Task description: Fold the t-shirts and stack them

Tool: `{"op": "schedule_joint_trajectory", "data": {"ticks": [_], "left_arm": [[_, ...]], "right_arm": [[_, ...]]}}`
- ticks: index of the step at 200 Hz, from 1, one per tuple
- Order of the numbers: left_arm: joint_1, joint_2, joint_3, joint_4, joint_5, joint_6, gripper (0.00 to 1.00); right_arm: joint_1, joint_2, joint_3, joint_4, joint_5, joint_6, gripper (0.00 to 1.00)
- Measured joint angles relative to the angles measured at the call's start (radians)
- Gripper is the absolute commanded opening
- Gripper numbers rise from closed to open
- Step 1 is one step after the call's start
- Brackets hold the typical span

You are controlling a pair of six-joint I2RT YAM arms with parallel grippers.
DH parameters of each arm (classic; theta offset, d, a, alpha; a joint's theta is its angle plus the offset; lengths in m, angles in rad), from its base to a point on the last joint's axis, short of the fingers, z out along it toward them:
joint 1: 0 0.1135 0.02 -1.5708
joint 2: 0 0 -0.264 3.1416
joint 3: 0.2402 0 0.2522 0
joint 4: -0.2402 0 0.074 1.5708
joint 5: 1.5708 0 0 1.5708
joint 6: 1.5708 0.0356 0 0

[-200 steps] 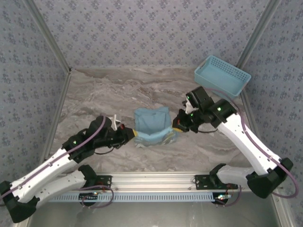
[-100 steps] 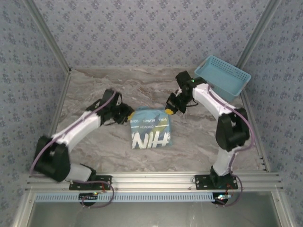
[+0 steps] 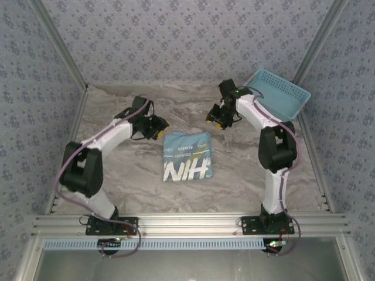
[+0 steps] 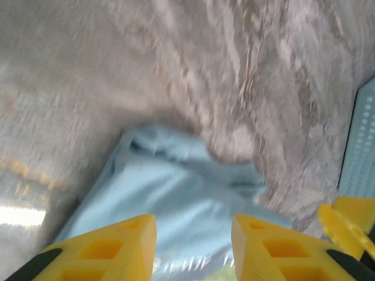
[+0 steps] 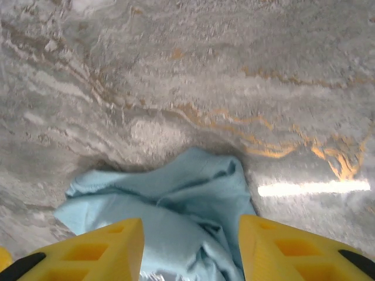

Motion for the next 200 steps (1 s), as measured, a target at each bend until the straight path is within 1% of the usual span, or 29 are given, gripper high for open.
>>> {"op": "schedule_joint_trajectory", "data": {"ticks": [11,22,43,56,69,105,135,155,179,190,200], "left_arm": [[-0.045,-0.085,-0.069,-0.001,-0.003,-0.027,0.34],[-0.093,-0.164,-0.148,0.012,-0.005,-0.061,0.32],[-0.154,-0.248,-0.267,0.029,-0.007,-0.138,0.31],[-0.177,-0.259,-0.307,0.029,-0.011,-0.175,0.33],[-0.195,-0.261,-0.33,0.033,-0.014,-0.201,0.35],[-0.247,-0.272,-0.383,0.088,-0.026,-0.281,0.4],[-0.328,-0.274,-0.383,0.166,-0.068,-0.349,0.44],[-0.392,-0.229,-0.331,0.175,-0.098,-0.357,0.46],[-0.462,-0.148,-0.235,0.17,-0.138,-0.351,0.46],[-0.497,-0.117,-0.192,0.152,-0.163,-0.343,0.46],[-0.528,-0.089,-0.15,0.124,-0.192,-0.323,0.46]], "right_arm": [[0.034,-0.093,-0.09,0.029,0.002,0.014,0.28],[0.069,-0.165,-0.158,0.066,-0.011,0.04,0.24],[0.117,-0.207,-0.238,0.161,-0.063,0.09,0.22],[0.124,-0.184,-0.274,0.218,-0.091,0.121,0.22],[0.116,-0.136,-0.289,0.26,-0.109,0.147,0.19],[0.05,0.022,-0.29,0.332,-0.134,0.196,0.18],[0.006,0.071,-0.327,0.382,-0.169,0.235,0.18],[0.0,0.072,-0.335,0.417,-0.199,0.258,0.19],[-0.005,0.071,-0.339,0.434,-0.216,0.269,0.24],[-0.009,0.064,-0.339,0.428,-0.217,0.261,0.28],[-0.014,0.042,-0.339,0.41,-0.206,0.246,0.29]]}}
